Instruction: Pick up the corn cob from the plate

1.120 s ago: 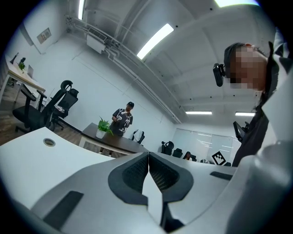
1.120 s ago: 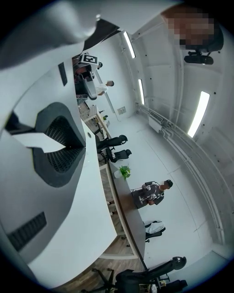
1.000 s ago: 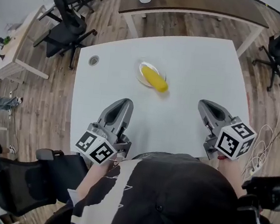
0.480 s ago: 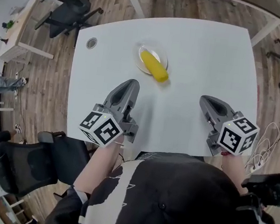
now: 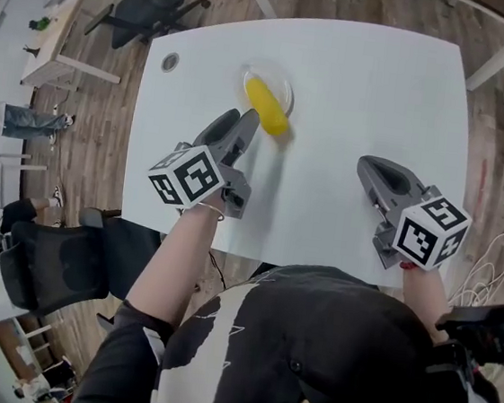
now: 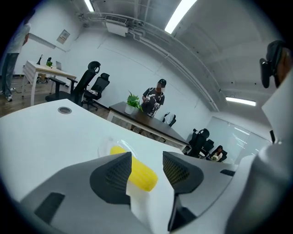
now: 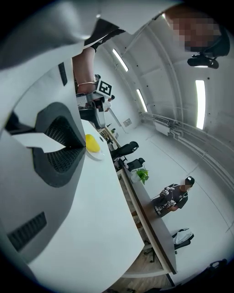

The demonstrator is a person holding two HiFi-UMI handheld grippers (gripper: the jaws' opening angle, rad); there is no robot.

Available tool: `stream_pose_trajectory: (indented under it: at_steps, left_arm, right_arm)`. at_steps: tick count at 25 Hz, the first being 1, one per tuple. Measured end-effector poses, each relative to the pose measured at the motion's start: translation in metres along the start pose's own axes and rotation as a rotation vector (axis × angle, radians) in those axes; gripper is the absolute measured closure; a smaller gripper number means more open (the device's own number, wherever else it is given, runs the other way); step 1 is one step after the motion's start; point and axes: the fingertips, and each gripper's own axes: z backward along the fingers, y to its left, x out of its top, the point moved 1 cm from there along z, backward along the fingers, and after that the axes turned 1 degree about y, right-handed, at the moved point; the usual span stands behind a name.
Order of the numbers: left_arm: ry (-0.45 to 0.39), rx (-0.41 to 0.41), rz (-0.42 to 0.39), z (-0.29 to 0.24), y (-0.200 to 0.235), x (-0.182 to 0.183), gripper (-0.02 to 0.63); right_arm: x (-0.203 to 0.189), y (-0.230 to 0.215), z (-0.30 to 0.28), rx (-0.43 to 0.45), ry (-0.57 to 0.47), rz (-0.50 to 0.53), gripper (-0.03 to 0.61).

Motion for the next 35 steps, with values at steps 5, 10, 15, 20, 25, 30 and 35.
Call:
stream_pose_trajectory:
  at_steps: [5,10,15,20,25,30,35]
  left_arm:
    - [0.113,0.101,0.031,-0.038,0.014,-0.021,0.29]
    - [0.179,0.197,0.075,-0.067,0.021,-0.031,0.247]
    - [0.241,0.244,0.113,-0.084,0.029,-0.036,0.233]
    - [0.257,0.24,0.158,-0.087,0.034,-0.037,0.23]
    - [0.247,0.251,0.203,-0.085,0.036,-0.038,0.237]
    - [0.226,0.255,0.313,-0.078,0.039,-0.04,0.307]
    - [0.241,0.25,0.383,-0.071,0.043,-0.04,0.344]
  right_arm:
    - [-0.005,-0.019,0.01,0.026,0.012,-0.012,0.565]
    - [-0.004,-0.022,0.02,0.06,0.021,-0.002,0.565]
    - [0.001,-0.025,0.026,0.07,0.024,-0.006,0.565]
    - [0.001,-0.025,0.027,0.073,0.023,-0.013,0.565]
    - [0.0,-0.027,0.034,0.077,0.019,-0.012,0.565]
    - [-0.002,-0.03,0.04,0.075,0.015,-0.016,0.565]
    - [0.0,-0.03,0.042,0.076,0.006,-0.028,0.565]
